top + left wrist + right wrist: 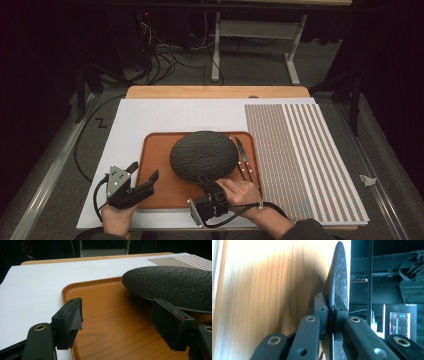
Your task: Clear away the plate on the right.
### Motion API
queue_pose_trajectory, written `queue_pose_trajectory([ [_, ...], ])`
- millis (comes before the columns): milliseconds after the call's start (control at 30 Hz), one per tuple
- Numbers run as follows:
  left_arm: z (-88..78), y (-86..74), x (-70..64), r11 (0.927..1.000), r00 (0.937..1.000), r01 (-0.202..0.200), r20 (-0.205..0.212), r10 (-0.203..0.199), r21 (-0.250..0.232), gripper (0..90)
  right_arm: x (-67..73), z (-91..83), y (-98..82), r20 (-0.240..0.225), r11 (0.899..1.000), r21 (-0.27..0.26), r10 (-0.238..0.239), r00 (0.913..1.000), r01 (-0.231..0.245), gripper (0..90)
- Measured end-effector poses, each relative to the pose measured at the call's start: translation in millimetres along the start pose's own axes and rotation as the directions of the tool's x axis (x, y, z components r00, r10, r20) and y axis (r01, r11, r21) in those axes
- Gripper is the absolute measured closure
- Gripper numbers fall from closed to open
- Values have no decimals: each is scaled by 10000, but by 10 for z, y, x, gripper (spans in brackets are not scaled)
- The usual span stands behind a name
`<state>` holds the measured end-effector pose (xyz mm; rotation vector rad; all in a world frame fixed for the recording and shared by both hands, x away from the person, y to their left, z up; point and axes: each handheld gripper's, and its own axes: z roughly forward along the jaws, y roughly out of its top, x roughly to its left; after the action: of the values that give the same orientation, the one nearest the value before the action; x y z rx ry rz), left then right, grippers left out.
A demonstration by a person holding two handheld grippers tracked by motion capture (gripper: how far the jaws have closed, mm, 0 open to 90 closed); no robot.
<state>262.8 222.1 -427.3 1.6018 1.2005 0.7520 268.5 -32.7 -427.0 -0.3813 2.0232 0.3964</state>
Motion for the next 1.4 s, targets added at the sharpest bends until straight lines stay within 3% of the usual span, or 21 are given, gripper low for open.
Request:
queue_pose_trajectory([
  [100, 0, 0, -1, 10000, 10000, 2, 4, -2, -9, 263, 3, 21, 25, -16, 9999, -92, -41, 10000, 41, 878],
  [133, -1, 0, -1, 10000, 10000, 0, 5, 0, -6, 263, 22, 24, 33, -64, 9999, -13, 155, 9999, -155, 878],
  [167, 0, 0, 0, 10000, 10000, -2, 8, 2, -7, 263, 9, 34, 40, -46, 9999, -89, -90, 9999, 90, 878],
  [233, -1, 0, 0, 10000, 10000, 4, 9, -4, -11, 263, 14, 49, 49, -93, 9999, -98, -117, 9999, 116, 877],
  [1400, 2, -1, -4, 10000, 10000, -41, -14, 41, 27, 263, 97, 276, 56, -521, 9999, 15, -166, 9985, 167, 878],
])
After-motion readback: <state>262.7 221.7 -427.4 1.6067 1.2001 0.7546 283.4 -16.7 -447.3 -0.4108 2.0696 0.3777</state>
